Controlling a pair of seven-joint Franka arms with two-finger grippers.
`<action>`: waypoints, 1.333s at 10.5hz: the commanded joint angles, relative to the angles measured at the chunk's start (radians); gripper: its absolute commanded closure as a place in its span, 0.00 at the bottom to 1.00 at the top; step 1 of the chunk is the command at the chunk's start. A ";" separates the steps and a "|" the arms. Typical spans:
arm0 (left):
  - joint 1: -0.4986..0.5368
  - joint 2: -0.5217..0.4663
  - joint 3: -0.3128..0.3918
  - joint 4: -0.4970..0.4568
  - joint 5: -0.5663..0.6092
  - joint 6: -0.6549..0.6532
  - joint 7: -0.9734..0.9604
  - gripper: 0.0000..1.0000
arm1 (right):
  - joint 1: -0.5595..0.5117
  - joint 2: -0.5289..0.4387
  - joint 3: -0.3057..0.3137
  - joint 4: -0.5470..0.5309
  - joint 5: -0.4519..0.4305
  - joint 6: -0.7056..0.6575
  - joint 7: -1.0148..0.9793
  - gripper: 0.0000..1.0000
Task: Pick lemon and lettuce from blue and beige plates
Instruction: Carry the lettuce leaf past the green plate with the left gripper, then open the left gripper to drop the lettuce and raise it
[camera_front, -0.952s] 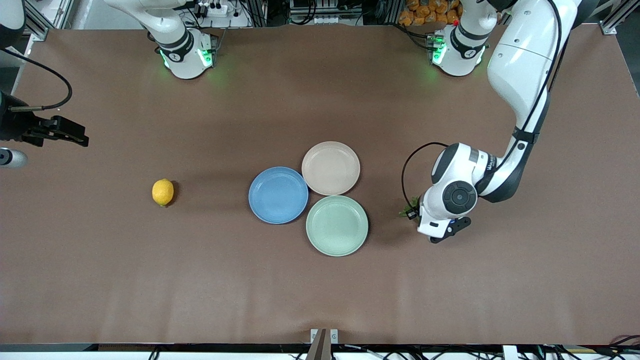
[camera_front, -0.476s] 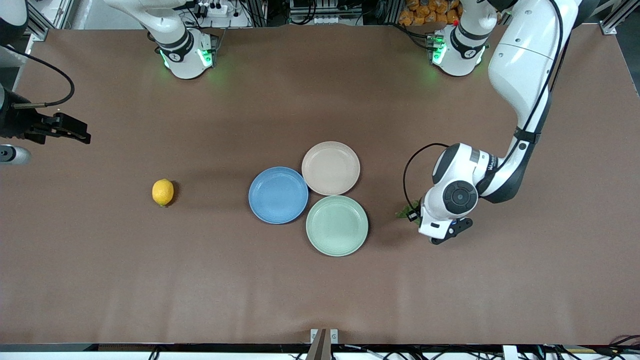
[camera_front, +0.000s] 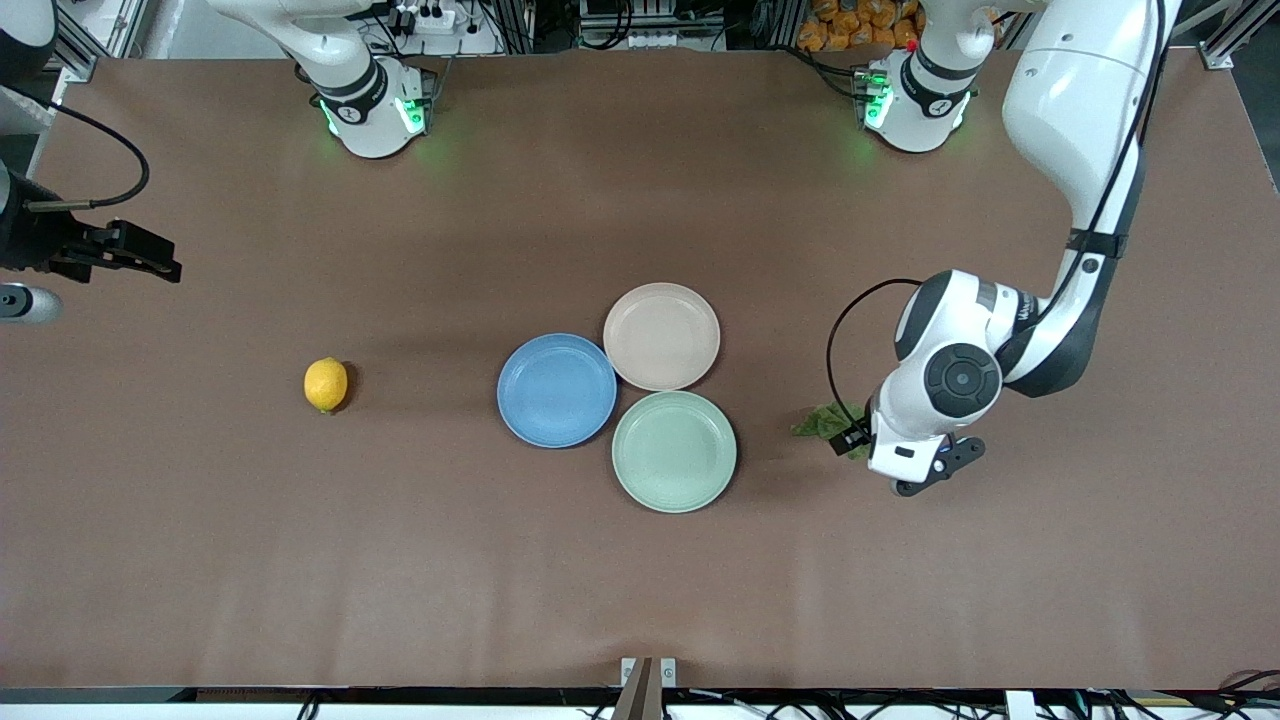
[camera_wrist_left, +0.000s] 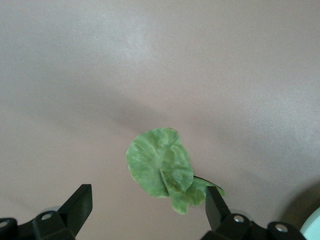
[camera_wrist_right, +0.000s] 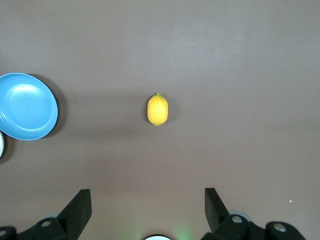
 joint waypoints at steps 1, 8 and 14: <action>0.004 -0.025 0.000 -0.012 0.025 -0.008 0.027 0.00 | 0.016 -0.032 -0.014 -0.035 -0.004 0.012 0.013 0.00; 0.090 -0.370 -0.002 0.045 0.009 -0.233 0.525 0.00 | 0.010 -0.032 -0.014 -0.035 0.000 0.011 0.013 0.00; 0.271 -0.508 -0.008 0.176 -0.181 -0.520 0.722 0.00 | 0.008 -0.032 -0.014 -0.035 0.000 0.008 0.013 0.00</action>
